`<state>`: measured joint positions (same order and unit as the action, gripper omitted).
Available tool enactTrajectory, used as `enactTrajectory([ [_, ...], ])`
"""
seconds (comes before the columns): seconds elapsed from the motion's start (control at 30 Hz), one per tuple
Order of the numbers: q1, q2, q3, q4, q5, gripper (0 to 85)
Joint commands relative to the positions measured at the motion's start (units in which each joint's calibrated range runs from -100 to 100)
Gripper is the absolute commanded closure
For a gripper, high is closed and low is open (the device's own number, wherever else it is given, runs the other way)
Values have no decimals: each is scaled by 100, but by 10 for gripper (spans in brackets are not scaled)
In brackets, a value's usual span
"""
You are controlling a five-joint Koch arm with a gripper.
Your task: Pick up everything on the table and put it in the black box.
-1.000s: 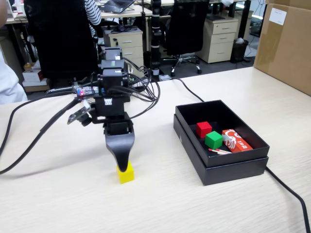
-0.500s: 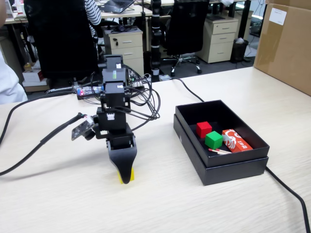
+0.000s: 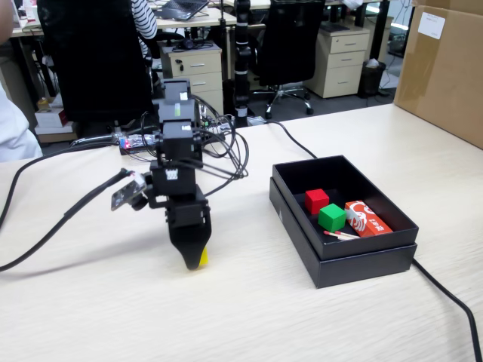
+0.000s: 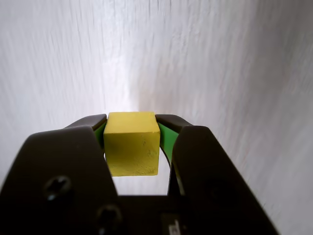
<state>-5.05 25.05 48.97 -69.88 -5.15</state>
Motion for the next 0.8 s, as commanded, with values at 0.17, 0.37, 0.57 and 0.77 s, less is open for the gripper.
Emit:
enactTrajectory([
  [0.17, 957, -3658, -709, 3, 454, 846],
  [0.37, 1705, -3715, -663, 3, 855, 846],
  [0.57, 1910, -2499, -546, 12, 1026, 846],
  [0.77, 1763, -1030, -292, 20, 1060, 846],
])
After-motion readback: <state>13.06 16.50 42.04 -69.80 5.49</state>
